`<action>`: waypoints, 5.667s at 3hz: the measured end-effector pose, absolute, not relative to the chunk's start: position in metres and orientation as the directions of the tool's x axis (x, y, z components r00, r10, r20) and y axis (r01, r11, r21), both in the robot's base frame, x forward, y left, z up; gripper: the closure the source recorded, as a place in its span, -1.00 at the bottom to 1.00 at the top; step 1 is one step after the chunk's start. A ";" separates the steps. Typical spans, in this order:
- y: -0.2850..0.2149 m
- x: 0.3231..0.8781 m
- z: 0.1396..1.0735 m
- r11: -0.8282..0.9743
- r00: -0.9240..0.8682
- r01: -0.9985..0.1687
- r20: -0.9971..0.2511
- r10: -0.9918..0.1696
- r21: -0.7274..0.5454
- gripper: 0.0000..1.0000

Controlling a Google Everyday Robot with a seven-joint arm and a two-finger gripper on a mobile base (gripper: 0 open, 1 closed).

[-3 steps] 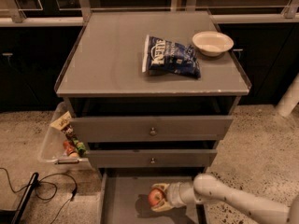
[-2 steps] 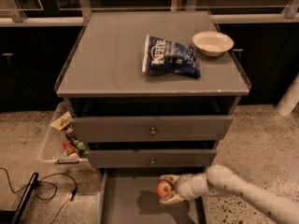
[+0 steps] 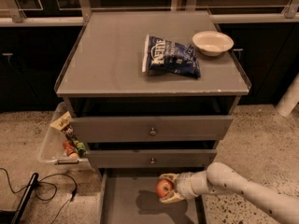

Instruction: Pick apple from bottom drawer and place on counter

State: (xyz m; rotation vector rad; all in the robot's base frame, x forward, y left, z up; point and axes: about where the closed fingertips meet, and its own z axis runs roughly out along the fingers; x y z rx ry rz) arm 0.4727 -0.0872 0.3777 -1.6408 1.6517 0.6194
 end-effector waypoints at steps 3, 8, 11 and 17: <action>-0.057 0.470 0.653 -0.046 0.372 -0.882 -0.632 -0.680 -0.470 1.00; -0.030 0.525 0.852 -0.227 0.603 -0.768 -0.557 -0.572 -0.598 1.00; -0.001 0.573 0.906 -0.291 0.673 -0.722 -0.538 -0.507 -0.628 1.00; 0.020 0.687 0.852 -0.297 0.502 -0.863 -0.634 -0.589 -0.408 1.00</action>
Offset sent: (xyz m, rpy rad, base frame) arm 0.0054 0.0314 0.3730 -0.2155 -0.5093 0.1477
